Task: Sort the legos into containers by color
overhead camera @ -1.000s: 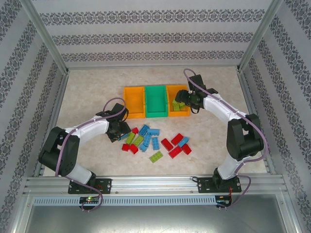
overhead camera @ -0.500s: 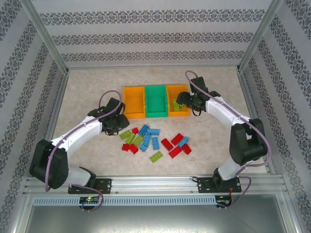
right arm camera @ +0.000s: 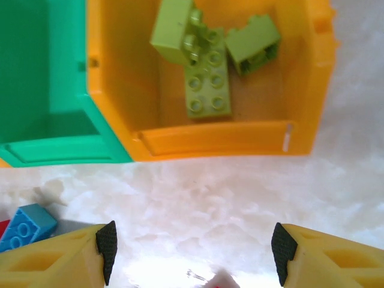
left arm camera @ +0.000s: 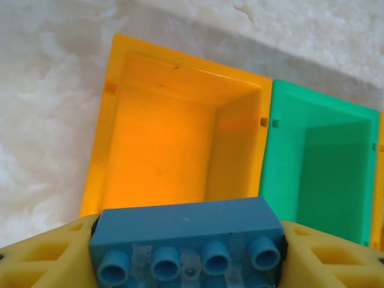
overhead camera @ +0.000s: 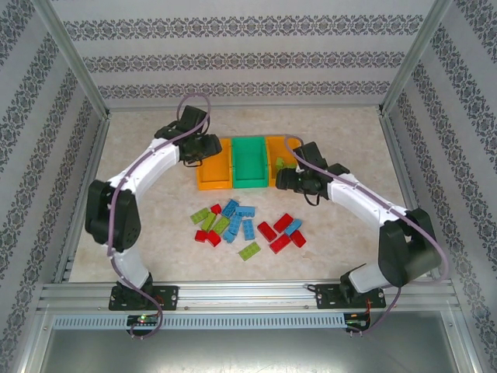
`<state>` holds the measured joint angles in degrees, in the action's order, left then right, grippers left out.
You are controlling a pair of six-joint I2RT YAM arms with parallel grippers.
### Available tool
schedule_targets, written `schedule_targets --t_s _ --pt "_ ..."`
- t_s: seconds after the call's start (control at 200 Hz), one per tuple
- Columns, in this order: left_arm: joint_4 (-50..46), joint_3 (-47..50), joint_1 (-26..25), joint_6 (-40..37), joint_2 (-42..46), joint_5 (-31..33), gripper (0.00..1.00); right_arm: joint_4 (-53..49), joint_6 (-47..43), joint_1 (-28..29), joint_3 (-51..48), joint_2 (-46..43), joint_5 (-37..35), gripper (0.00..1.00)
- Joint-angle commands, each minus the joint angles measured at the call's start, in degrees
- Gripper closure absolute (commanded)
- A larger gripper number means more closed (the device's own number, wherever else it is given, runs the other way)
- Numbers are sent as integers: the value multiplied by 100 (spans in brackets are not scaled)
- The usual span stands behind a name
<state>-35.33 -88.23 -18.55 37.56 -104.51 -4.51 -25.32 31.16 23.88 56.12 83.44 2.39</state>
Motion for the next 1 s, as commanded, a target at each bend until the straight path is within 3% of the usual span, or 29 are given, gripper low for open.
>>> schedule_targets --t_s 0.0,0.15,0.415,0.824,0.994 --pt "-194 -440 80 -276 -476 -230 34 -63 226 35 -253 -271 -122 28" --pt "-300 -756 81 -311 -946 -387 31 -205 525 423 -233 -307 -126 28" --pt "-183 -733 78 -250 -961 -636 21 -256 1561 1511 111 439 -506 28" --pt "109 -246 70 -351 -333 -524 0 -338 2133 2283 1107 1588 -696 21" --pt "123 15 68 -499 -24 -337 1 -447 2271 2366 1197 1803 -644 20"
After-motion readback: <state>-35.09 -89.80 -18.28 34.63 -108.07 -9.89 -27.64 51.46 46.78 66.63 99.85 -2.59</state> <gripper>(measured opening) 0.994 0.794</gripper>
